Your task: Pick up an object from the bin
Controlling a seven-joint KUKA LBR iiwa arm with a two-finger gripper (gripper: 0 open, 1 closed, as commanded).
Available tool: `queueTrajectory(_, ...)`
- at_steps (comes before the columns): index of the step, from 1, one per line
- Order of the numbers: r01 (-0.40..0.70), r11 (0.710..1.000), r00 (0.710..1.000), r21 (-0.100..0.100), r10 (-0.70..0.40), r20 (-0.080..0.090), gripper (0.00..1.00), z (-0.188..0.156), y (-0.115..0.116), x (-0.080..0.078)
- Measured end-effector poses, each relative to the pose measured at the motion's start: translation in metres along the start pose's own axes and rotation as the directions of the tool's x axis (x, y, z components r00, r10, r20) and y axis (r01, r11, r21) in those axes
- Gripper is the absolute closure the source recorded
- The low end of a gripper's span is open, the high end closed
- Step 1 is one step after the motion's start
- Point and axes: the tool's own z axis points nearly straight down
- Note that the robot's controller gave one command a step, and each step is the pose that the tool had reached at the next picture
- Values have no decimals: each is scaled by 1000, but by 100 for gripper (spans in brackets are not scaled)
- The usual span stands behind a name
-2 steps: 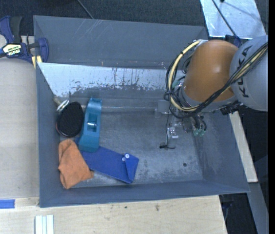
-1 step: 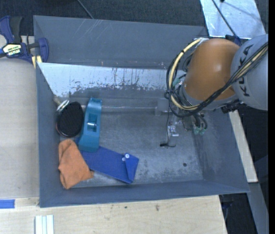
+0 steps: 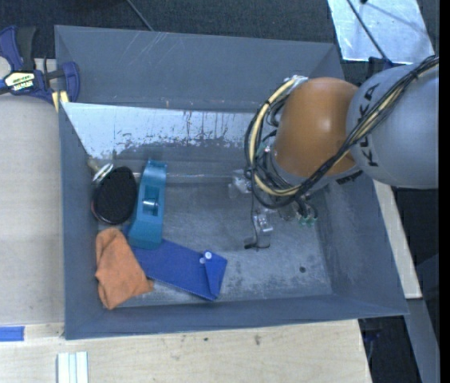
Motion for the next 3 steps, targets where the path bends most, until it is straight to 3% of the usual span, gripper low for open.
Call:
queueTrajectory(1, 262, 965, 965, -8, -262, -9, 0, 17, 55, 6)
queueTrajectory(2, 411, 911, 911, -9, -412, -8, 0, 7, 62, 29)
queueTrajectory(3, 398, 917, 917, -3, -398, -5, 0, 44, 88, 52)
